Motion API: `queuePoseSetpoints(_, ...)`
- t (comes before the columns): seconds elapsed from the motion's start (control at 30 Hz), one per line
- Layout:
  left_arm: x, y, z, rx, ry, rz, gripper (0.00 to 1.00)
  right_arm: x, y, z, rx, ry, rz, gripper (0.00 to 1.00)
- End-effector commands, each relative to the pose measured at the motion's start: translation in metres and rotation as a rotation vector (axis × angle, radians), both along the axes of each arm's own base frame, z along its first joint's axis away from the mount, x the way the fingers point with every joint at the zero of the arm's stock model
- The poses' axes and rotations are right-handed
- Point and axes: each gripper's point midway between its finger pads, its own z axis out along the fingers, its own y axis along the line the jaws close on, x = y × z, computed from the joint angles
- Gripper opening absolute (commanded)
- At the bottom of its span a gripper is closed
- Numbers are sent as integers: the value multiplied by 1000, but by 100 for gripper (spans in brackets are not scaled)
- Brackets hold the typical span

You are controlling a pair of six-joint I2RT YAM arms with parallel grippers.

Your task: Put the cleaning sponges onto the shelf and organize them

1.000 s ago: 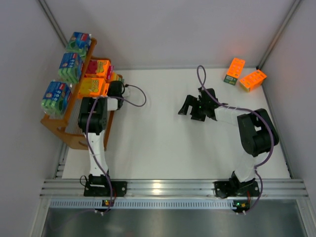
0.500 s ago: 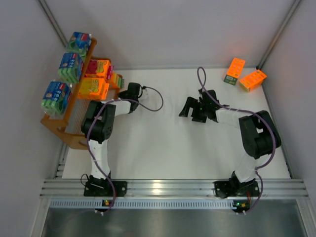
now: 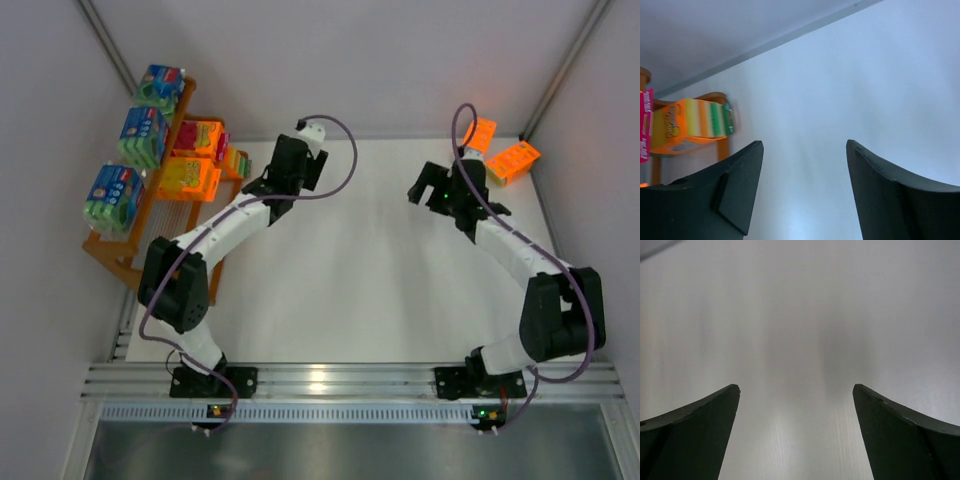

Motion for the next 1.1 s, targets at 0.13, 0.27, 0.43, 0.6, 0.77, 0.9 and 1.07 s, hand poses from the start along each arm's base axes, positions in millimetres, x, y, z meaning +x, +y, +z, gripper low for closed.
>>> queuePoseSetpoints(0.13, -48, -50, -12, -517, 207, -58, 80, 73, -105, 117, -257, -279, -324, 99)
queuePoseSetpoints(0.27, -64, -57, -37, -584, 303, -54, 78, 121, -144, 105, -344, -173, -376, 100)
queuePoseSetpoints(0.43, -71, -50, -53, -552, 326, -43, 78, 162, -179, 111, -531, -147, -444, 100)
queuePoseSetpoints(0.6, -69, -48, -58, -540, 325, -25, 77, 195, -208, 76, -584, -94, -488, 99)
queuePoseSetpoints(0.77, -63, -51, -73, -513, 349, -24, 77, 221, -210, 53, -577, -100, -472, 99)
queuePoseSetpoints(0.9, -57, -51, -79, -503, 350, -10, 77, 229, -211, 40, -587, -100, -469, 99)
queuePoseSetpoints(1.07, -55, -55, -88, -500, 375, -17, 77, 242, -204, 25, -554, -128, -420, 100)
